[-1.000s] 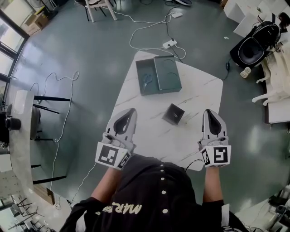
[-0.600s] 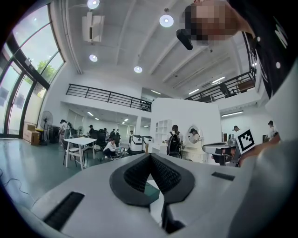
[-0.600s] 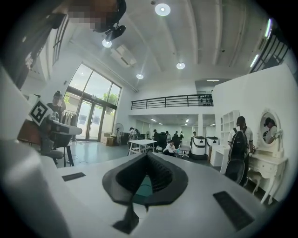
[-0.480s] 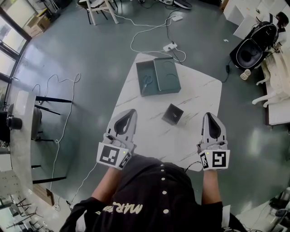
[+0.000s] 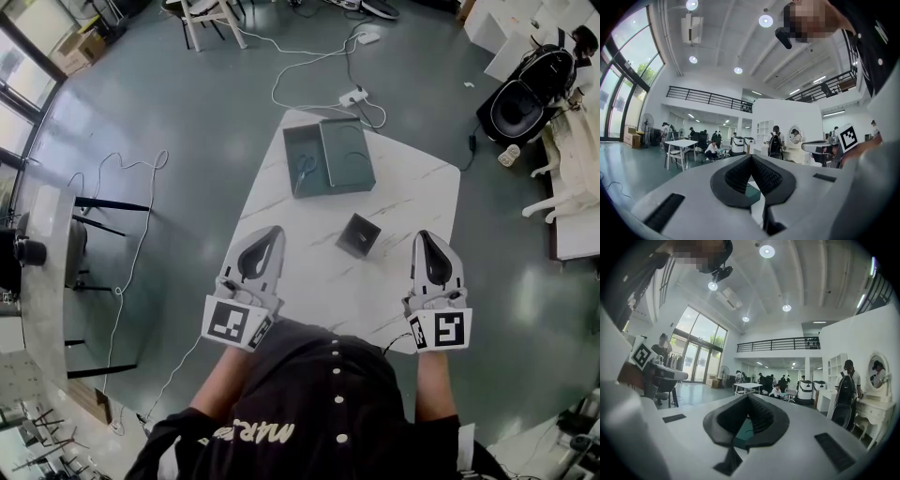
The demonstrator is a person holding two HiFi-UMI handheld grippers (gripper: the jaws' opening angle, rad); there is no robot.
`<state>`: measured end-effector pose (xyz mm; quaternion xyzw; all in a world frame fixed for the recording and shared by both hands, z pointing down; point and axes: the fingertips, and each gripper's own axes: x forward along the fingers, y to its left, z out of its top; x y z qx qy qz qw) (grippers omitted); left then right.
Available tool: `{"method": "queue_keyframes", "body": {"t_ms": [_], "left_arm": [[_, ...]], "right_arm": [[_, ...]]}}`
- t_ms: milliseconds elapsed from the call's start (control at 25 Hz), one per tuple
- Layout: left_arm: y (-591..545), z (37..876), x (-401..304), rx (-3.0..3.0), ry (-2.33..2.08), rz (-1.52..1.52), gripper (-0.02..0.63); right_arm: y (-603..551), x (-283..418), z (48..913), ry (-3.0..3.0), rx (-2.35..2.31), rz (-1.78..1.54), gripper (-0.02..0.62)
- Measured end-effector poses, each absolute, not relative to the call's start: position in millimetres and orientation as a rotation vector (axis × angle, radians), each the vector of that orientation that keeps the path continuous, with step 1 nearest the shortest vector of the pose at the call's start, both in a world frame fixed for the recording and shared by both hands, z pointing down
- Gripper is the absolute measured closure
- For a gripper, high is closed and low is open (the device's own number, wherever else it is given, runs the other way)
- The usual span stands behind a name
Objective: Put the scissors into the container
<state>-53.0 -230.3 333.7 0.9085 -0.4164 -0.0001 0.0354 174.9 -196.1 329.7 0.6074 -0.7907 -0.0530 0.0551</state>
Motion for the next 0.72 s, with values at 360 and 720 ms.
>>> {"method": "queue_keyframes", "body": {"t_ms": [360,720], "left_arm": [[-231.4,333.9,-52.9,2.790,-1.282,-0.006,0.580],[-228.4,337.6,-47.1,2.787,-1.262,0.010,0.580]], "right_arm": [[-199.2,172.9,330.4,-2.398,1.817,-0.173,0.583],[-198.9,168.0,331.1,-2.416,1.816,-0.150,0.583]]}}
